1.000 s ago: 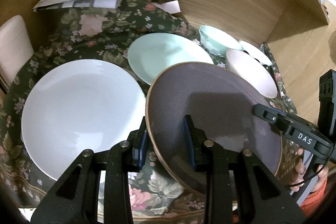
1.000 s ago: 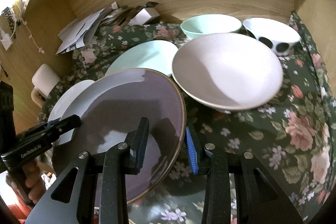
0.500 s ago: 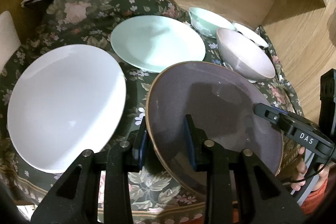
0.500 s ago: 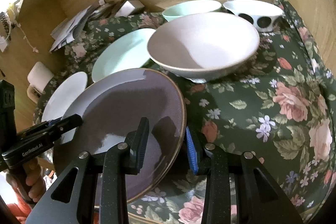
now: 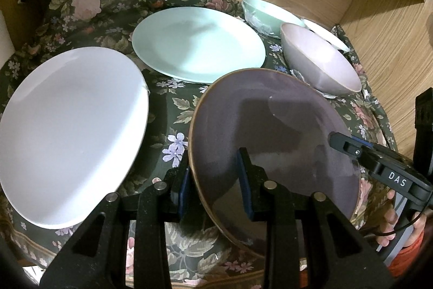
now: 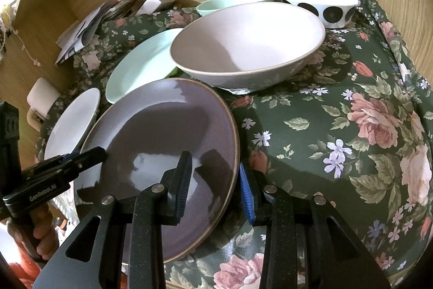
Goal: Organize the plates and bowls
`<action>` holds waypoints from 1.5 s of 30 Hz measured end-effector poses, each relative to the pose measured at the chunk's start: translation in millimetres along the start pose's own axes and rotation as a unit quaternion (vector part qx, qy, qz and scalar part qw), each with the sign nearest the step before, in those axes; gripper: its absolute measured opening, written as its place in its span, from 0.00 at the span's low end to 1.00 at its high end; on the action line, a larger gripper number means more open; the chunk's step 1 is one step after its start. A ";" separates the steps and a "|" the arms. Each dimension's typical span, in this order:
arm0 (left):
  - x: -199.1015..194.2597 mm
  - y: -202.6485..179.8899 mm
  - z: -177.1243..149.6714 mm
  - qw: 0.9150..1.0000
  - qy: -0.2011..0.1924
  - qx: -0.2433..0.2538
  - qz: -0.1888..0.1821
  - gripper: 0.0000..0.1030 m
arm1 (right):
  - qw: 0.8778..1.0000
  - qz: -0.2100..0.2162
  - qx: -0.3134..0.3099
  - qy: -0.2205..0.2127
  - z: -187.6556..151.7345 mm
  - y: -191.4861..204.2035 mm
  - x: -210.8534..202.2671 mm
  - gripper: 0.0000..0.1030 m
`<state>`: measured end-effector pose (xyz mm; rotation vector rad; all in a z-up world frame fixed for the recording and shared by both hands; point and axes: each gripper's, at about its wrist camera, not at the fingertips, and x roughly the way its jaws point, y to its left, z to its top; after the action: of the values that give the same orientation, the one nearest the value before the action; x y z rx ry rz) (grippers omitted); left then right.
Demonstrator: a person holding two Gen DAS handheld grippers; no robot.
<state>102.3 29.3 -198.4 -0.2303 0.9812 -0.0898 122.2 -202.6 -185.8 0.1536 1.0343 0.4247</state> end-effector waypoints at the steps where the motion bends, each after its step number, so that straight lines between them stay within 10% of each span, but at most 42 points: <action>1: 0.3 -0.9 -0.5 1.000 -0.001 0.003 0.003 0.31 | 1.000 -0.002 -0.003 0.000 0.7 1.0 0.4 0.30; 24: -57.7 17.6 17.8 0.995 -0.093 0.002 0.030 0.56 | 0.996 -0.001 -0.066 -0.062 25.3 44.1 -38.9 0.43; 45: -95.1 131.1 4.8 0.979 -0.118 -0.102 0.133 0.66 | 0.981 0.075 -0.176 -0.023 50.2 149.6 22.6 0.58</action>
<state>49.9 174.5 -149.1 -0.2890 0.7755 0.2783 135.0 -53.7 -130.4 -0.0765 0.8896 0.7313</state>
